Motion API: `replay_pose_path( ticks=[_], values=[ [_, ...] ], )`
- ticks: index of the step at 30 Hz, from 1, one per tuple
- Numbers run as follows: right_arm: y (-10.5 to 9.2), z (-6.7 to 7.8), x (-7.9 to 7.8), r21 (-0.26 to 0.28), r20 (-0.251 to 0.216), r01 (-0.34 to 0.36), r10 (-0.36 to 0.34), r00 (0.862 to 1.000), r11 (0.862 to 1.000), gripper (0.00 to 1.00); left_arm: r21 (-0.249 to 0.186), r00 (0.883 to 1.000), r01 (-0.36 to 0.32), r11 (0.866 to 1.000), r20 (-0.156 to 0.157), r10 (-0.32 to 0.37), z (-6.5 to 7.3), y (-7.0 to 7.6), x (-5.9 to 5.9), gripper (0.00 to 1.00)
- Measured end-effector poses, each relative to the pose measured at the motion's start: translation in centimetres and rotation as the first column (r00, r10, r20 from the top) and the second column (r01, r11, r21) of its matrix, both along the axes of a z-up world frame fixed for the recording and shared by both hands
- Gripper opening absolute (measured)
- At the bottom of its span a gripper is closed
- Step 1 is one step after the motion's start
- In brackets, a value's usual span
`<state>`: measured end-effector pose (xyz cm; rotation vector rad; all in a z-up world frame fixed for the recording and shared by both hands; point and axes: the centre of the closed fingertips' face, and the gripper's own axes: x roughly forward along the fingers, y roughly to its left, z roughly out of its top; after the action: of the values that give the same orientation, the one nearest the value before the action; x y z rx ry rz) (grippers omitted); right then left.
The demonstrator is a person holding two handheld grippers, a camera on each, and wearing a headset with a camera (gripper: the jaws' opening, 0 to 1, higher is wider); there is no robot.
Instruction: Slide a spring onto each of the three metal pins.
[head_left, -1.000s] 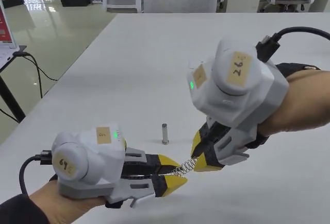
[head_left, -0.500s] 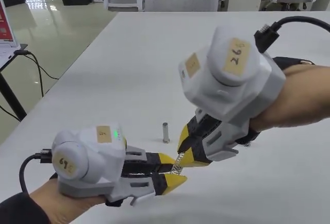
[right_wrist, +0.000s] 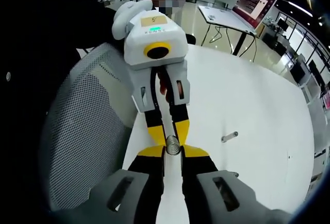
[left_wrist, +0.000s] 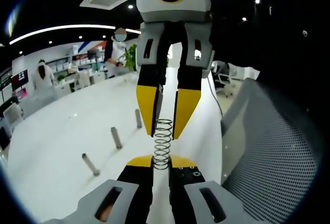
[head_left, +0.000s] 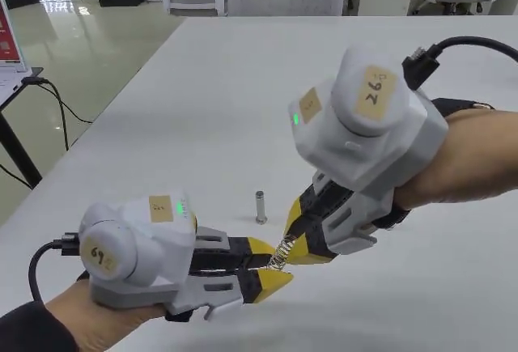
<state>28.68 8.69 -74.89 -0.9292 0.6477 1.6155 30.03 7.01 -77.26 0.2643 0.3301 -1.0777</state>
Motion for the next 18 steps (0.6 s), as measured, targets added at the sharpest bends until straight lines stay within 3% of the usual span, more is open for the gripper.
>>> replay_pose_path(
  ticks=[9,14,18],
  values=[
    [0.5,-0.5,-0.1,0.005,-0.021,-0.001,0.001,1.0,1.0,0.09,-0.013,1.0,-0.002,1.0,0.007,0.002,0.4,-0.1,0.1,0.03],
    [0.7,-0.5,-0.1,0.016,-0.032,0.003,-0.002,0.999,1.0,0.09,-0.067,1.0,-0.006,0.998,0.006,0.006,1.3,-0.1,0.2,0.03],
    [0.7,-0.3,-0.1,0.022,-0.04,0.008,-0.007,0.999,1.0,0.08,-0.074,1.0,-0.007,0.997,0.003,0.007,1.3,-0.1,0.2,0.03]
  ],
)
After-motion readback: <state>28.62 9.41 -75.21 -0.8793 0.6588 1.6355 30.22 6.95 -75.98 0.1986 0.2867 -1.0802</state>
